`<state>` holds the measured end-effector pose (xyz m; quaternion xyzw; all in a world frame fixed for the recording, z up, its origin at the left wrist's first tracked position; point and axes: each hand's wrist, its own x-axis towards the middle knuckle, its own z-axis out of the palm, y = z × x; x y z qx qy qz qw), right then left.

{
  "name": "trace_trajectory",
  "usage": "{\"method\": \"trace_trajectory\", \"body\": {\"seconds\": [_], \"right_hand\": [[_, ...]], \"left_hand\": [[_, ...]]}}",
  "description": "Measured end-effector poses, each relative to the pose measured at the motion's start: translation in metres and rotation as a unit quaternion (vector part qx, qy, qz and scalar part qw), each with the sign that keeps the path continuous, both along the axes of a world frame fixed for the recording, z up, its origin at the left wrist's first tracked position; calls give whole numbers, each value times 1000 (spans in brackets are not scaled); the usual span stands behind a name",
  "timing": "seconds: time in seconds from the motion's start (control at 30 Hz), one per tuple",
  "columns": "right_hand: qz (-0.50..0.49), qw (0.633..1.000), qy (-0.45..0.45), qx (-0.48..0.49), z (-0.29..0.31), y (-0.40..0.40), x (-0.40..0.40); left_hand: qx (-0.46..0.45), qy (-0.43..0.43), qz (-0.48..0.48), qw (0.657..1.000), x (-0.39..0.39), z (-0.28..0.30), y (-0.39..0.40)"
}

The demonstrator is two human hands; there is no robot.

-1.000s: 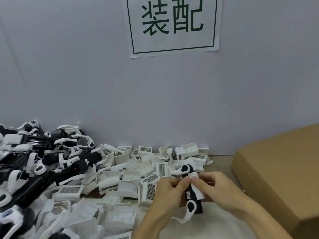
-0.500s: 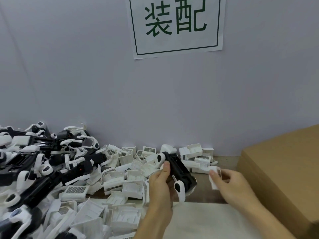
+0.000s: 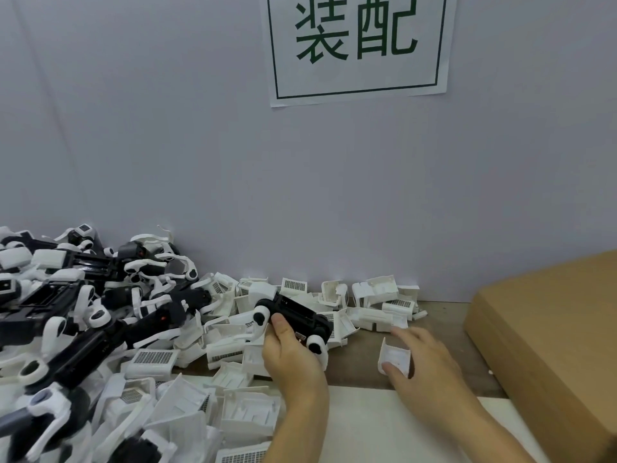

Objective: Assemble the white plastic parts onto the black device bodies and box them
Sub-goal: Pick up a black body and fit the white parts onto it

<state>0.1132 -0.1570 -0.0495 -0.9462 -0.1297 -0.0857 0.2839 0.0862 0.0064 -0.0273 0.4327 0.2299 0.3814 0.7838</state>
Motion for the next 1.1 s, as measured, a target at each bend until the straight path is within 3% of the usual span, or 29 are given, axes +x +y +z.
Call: {"method": "trace_trajectory", "body": {"seconds": [0.13, 0.3, 0.37, 0.47, 0.57, 0.67, 0.8, 0.93, 1.1], "right_hand": [[11, 1000, 13, -10, -5, -5, 7], [-156, 987, -42, 5, 5, -29, 18], [-171, 981, -88, -11, 6, -37, 17], [-82, 989, -125, 8, 7, -21, 6], [124, 990, -64, 10, 0, 14, -8], [226, 974, -12, 18, -2, 45, -13], [255, 965, 55, 14, 2, 74, -13], [257, 963, 76, -31, 0, 91, -10], [231, 966, 94, 64, 3, 81, -8]], "left_hand": [[9, 6, -32, 999, -1, 0, -3], [18, 7, -34, 999, 0, 1, -3], [17, 5, -31, 999, 0, 1, -3], [11, -10, -19, 1000, -1, -1, -3], [26, -36, 46, 998, -1, 1, -4], [48, -67, 126, 989, -5, 9, -3], [106, -90, 181, 974, -7, 15, -1], [138, -91, 154, 974, -6, 9, -2], [167, -76, 136, 974, -6, 7, 0]]}}
